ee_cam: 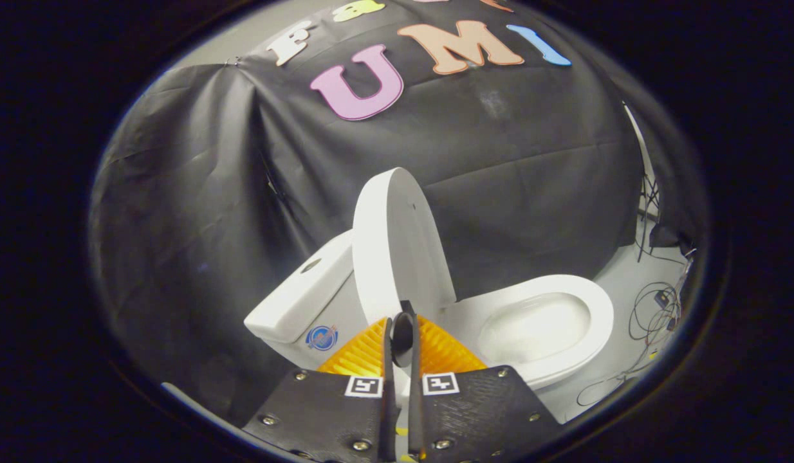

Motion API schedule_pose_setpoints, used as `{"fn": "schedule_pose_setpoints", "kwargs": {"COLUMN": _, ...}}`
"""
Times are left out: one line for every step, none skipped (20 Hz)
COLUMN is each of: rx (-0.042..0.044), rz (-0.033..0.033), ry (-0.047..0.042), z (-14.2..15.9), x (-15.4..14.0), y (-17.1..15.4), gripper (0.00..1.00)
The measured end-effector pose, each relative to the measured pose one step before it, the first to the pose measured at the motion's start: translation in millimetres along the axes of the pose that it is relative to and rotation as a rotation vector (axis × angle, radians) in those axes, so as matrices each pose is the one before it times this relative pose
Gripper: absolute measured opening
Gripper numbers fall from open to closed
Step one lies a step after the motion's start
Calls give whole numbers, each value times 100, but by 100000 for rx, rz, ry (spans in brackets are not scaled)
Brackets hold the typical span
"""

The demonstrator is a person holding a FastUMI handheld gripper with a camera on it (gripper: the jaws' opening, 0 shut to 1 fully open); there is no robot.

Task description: Open the toilet lid.

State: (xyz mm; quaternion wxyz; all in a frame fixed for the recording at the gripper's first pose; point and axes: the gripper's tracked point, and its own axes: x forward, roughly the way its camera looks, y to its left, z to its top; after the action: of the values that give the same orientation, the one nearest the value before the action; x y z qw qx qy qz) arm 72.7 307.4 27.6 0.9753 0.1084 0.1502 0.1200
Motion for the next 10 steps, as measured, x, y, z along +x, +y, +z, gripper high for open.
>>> {"fn": "schedule_pose_setpoints", "kwargs": {"rx": 72, "rz": 231, "ry": -73, "z": -202, "x": 13, "y": 286, "gripper": 8}}
{"fn": "schedule_pose_setpoints", "kwargs": {"rx": -401, "rz": 238, "ry": -116, "z": -67, "x": 11, "y": 312, "gripper": 8}}
{"fn": "schedule_pose_setpoints", "kwargs": {"rx": -333, "rz": 244, "ry": -23, "z": -190, "x": 41, "y": 227, "gripper": 8}}
{"fn": "schedule_pose_setpoints", "kwargs": {"rx": -614, "rz": 326, "ry": -188, "z": -73, "x": 88, "y": 304, "gripper": 8}}
{"fn": "schedule_pose_setpoints", "kwargs": {"rx": -796, "rz": 448, "ry": -66, "z": -44, "x": -53, "y": 628, "gripper": 8}}
{"fn": "schedule_pose_setpoints", "kwargs": {"rx": -465, "rz": 381, "ry": -160, "z": -152, "x": 130, "y": 416, "gripper": 8}}
{"fn": "schedule_pose_setpoints", "kwargs": {"rx": -390, "rz": 460, "ry": -7, "z": -173, "x": 53, "y": 423, "gripper": 8}}
{"fn": "schedule_pose_setpoints", "kwargs": {"rx": -593, "rz": 575, "ry": -39, "z": -138, "x": 100, "y": 290, "gripper": 8}}
{"fn": "schedule_pose_setpoints", "kwargs": {"rx": -467, "rz": 653, "ry": 241, "z": -103, "x": 146, "y": 232, "gripper": 8}}
{"fn": "schedule_pose_setpoints", "kwargs": {"rx": -93, "rz": 558, "ry": 47, "z": -5, "x": 50, "y": 289, "gripper": 8}}
